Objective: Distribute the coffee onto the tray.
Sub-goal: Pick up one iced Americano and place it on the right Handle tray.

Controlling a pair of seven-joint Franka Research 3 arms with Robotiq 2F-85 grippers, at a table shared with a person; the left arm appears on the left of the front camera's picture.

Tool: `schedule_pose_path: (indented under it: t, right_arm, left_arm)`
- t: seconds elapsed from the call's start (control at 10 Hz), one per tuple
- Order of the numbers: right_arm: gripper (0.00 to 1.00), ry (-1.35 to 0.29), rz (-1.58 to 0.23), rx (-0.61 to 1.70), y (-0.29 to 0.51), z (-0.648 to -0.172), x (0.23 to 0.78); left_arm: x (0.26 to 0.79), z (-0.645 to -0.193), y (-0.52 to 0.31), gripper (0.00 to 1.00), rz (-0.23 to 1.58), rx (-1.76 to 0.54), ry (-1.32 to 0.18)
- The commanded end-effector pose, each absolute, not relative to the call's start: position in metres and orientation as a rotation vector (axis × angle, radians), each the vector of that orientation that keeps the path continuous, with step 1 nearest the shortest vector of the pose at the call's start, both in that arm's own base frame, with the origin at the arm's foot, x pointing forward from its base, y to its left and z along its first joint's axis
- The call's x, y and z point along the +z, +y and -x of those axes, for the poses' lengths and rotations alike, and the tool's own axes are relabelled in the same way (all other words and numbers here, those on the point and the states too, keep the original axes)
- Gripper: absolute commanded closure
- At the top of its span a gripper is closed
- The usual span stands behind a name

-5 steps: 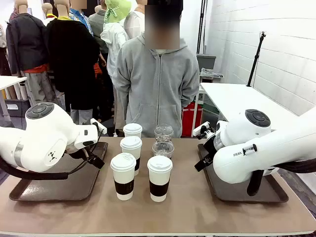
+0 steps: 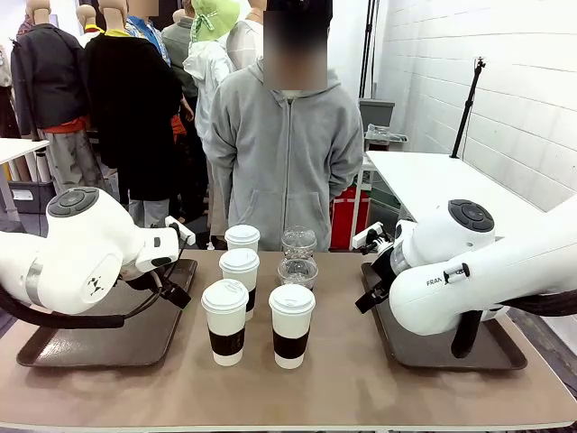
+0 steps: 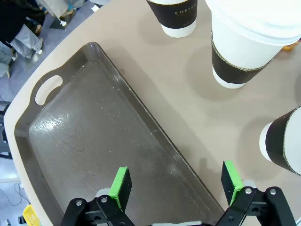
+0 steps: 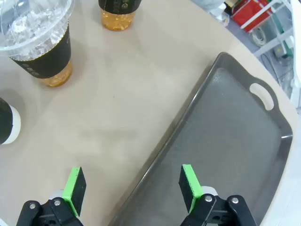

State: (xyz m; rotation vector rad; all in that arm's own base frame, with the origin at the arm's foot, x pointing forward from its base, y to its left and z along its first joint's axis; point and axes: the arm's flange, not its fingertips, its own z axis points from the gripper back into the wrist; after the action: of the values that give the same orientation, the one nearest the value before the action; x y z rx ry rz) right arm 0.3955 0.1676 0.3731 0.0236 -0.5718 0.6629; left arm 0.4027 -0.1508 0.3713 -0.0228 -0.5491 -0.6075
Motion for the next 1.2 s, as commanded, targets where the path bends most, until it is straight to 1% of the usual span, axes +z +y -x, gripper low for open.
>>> schedule_pose_path:
  t: [0.0, 1.0, 1.1]
  right_arm:
    - [0.00, -0.572, -0.024, 0.663, 0.168, -0.395, 0.373]
    - [0.00, -0.572, -0.024, 0.663, 0.168, -0.395, 0.373]
    - [0.00, -0.571, -0.030, 0.658, 0.166, -0.395, 0.382]
  left_arm:
    - [0.371, -0.403, -0.151, 0.00, 0.023, -0.607, -0.549]
    - [0.371, -0.403, -0.151, 0.00, 0.023, -0.608, -0.549]
    - [0.385, -0.403, -0.150, 0.00, 0.011, -0.608, -0.560]
